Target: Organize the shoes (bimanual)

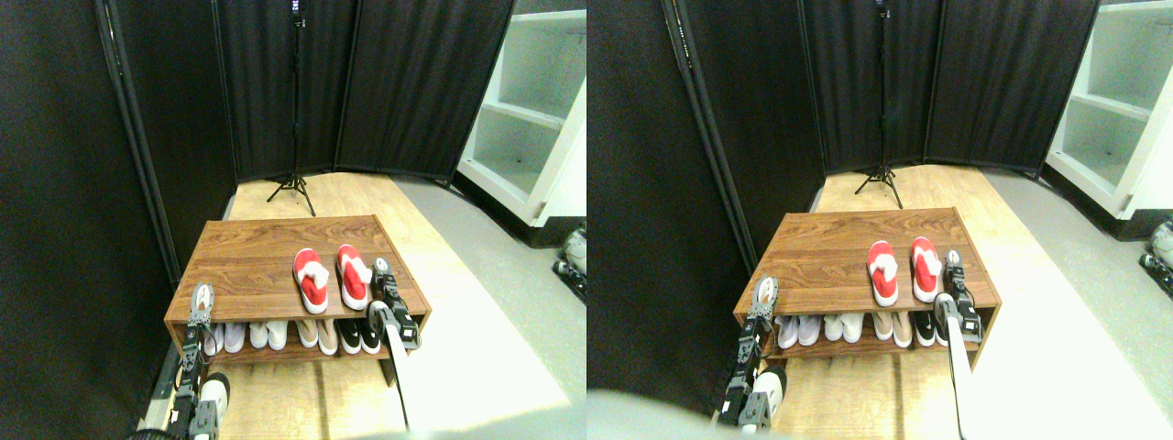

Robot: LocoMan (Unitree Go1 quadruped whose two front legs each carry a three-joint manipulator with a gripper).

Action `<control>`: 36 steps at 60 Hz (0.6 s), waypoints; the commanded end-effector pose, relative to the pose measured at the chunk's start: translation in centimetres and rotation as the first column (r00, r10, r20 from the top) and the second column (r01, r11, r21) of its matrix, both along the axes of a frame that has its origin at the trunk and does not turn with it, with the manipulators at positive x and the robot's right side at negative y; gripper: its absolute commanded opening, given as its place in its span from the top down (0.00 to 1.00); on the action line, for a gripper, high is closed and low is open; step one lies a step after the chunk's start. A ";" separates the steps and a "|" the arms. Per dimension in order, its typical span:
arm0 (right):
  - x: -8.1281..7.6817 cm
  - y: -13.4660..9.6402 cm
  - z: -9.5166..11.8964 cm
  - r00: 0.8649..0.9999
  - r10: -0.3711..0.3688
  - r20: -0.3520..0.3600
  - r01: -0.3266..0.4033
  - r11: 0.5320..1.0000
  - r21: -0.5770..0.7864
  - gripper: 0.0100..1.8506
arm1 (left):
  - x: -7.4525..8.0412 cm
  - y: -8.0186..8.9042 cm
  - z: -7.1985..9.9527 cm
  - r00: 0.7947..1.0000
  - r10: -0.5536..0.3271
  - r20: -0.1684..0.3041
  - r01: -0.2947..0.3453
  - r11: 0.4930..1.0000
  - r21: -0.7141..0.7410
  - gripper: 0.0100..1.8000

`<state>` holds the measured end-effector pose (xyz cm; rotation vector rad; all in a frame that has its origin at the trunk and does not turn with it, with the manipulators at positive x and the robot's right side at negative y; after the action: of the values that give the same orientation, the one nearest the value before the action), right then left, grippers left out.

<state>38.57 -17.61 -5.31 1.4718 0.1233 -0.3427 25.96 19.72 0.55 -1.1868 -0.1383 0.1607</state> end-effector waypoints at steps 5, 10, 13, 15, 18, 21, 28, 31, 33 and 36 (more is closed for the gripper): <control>-0.4 1.6 -0.6 0.996 0.046 -0.070 -0.048 0.999 -0.024 1.00 | -0.2 -0.2 0.8 0.999 -0.011 0.050 0.009 1.000 0.027 1.00; -0.5 2.3 -0.7 0.995 0.066 -0.073 -0.067 0.998 -0.016 1.00 | -0.3 -0.2 0.8 0.999 0.001 0.054 -0.003 1.000 0.024 1.00; -0.4 2.7 -0.9 0.994 0.084 -0.064 -0.084 0.996 0.002 1.00 | -0.3 -0.2 0.7 0.998 0.000 0.059 -0.001 1.000 0.015 1.00; -0.5 2.9 -0.8 0.994 0.085 -0.070 -0.085 0.996 0.007 1.00 | -0.3 -0.1 0.7 0.998 -0.002 0.060 0.002 1.000 0.012 1.00; -0.5 3.4 -1.0 0.993 0.096 -0.073 -0.094 0.995 0.023 1.00 | -0.3 -0.2 0.7 0.998 -0.006 0.063 0.005 1.000 0.005 1.00; -0.6 3.6 -1.0 0.992 0.101 -0.076 -0.099 0.995 0.028 1.00 | -0.3 -0.2 0.8 0.998 -0.006 0.065 0.006 1.000 0.002 1.00; -1.0 4.1 -1.0 0.991 0.106 -0.085 -0.104 0.994 0.024 1.00 | -0.3 -0.2 0.7 0.998 -0.005 0.070 0.004 1.000 0.014 1.00; -1.2 4.3 -1.1 0.991 0.096 -0.096 -0.093 0.995 0.029 1.00 | -0.4 -0.2 0.8 0.998 0.000 0.067 -0.001 1.000 0.021 1.00; -1.4 4.4 -1.1 0.991 0.096 -0.096 -0.094 0.995 0.020 1.00 | -0.3 -0.3 0.8 0.998 -0.002 0.071 0.000 1.000 0.025 1.00; -1.4 4.5 -1.3 0.991 0.103 -0.089 -0.101 0.995 0.026 1.00 | -0.3 -0.3 0.8 0.997 -0.001 0.071 -0.001 1.000 0.023 1.00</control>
<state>37.60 -13.76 -5.52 1.4822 0.2110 -0.3103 25.49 19.63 0.51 -1.1774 -0.1536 0.1498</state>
